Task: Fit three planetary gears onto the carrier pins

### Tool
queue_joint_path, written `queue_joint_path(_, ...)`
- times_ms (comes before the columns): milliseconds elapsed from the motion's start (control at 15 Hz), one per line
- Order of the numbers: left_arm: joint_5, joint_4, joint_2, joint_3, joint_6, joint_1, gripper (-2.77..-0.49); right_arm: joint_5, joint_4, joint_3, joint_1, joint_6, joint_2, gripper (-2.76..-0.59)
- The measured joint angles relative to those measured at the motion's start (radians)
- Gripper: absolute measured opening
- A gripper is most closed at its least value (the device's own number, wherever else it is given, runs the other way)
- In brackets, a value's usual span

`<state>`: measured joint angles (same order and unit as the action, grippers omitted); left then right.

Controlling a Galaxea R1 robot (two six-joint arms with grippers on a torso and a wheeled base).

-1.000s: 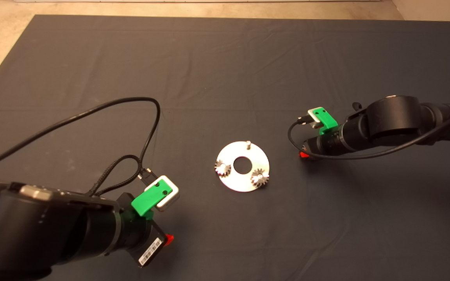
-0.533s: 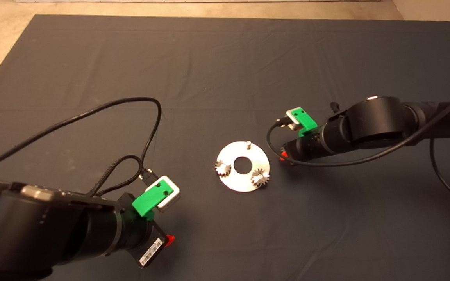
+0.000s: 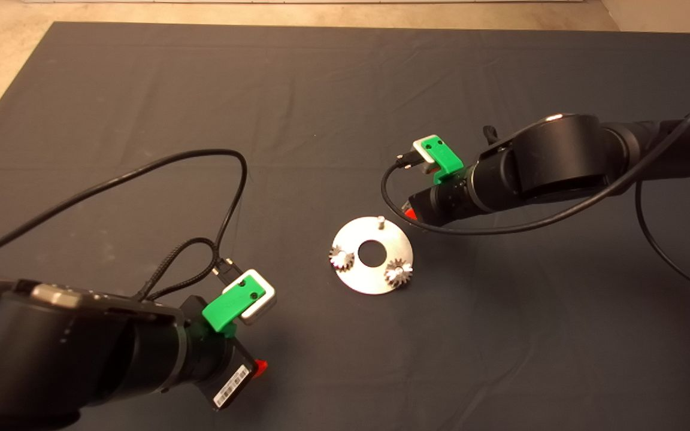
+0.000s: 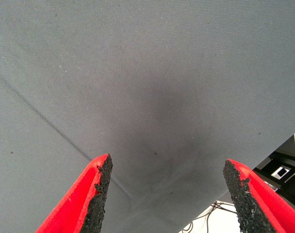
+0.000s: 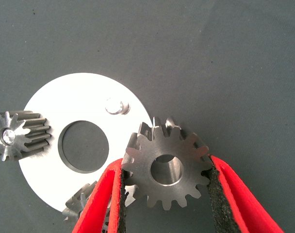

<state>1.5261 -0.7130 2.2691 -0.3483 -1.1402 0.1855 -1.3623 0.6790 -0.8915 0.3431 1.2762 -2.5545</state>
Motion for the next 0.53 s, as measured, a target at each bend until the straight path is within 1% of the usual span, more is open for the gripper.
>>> queue_joint_path(133, 0.000, 0.000, 0.000, 0.000, 0.000, 0.000, -1.66, -0.003, 0.000, -0.007, 0.000, 0.000, -0.016, -2.44)
queue_joint_path(267, 0.000, 0.000, 0.000, 0.000, 0.000, 0.000, -1.66, 0.002, -0.001, -0.009, 0.000, 0.000, -0.037, -2.44)
queue_joint_path(333, 0.000, 0.000, 0.000, 0.000, 0.000, 0.000, -1.66, 0.001, -0.001, -0.016, 0.000, 0.000, -0.042, -2.44)
queue_joint_path(400, 0.000, 0.000, 0.000, 0.000, 0.000, 0.000, -1.66, 0.000, -0.001, -0.026, 0.000, 0.000, -0.050, -2.44)
queue_joint_path(467, 0.000, 0.000, 0.000, 0.000, 0.000, 0.000, -1.66, -0.004, -0.001, -0.038, 0.000, 0.000, -0.059, -2.44)
queue_joint_path(533, 0.000, 0.000, 0.000, 0.000, 0.000, 0.000, -1.66, -0.004, -0.001, -0.049, 0.000, 0.000, -0.072, -2.44)
